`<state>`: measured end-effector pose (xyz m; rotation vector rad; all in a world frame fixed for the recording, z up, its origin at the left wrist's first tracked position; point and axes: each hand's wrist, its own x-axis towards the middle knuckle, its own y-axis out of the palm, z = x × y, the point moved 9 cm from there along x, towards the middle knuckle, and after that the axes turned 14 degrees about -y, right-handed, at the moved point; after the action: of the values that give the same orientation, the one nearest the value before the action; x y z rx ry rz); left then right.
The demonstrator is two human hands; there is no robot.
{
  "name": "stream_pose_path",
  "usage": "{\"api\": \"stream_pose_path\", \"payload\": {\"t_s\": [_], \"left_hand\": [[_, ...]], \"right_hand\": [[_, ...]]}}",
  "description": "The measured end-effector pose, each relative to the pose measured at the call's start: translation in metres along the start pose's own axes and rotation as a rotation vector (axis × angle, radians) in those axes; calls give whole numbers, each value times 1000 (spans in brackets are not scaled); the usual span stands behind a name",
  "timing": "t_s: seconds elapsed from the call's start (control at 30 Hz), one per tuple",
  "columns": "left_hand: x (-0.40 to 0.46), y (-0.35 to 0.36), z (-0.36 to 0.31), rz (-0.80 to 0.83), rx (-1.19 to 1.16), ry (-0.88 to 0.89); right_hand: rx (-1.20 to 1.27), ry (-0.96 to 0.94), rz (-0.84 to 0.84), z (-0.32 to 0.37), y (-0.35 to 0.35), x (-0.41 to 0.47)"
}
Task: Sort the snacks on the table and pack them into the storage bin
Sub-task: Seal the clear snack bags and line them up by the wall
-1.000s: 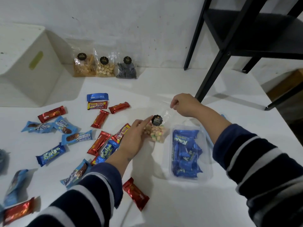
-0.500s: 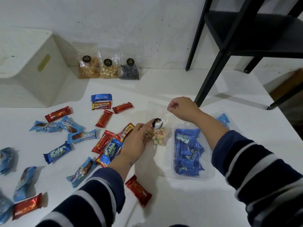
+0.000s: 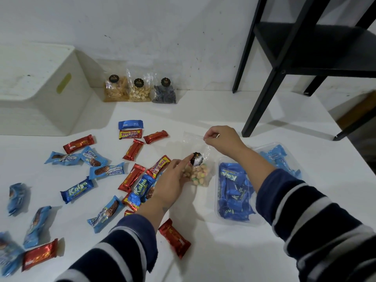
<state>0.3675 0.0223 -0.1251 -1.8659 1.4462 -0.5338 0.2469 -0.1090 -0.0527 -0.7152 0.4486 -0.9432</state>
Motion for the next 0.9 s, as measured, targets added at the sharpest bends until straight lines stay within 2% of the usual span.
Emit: {"api": "stream_pose_path", "payload": {"t_s": [0.3,0.47,0.9], "left_hand": [[-5,0,-1,-13,50,21],[-7,0,-3,-11,53,29],[-5,2,-6,22,111,17]], "right_hand": [[30,-4,-31,8,8,-2],[7,29,7,3,13,-1],[-136,-62,52,20,10,5]]}}
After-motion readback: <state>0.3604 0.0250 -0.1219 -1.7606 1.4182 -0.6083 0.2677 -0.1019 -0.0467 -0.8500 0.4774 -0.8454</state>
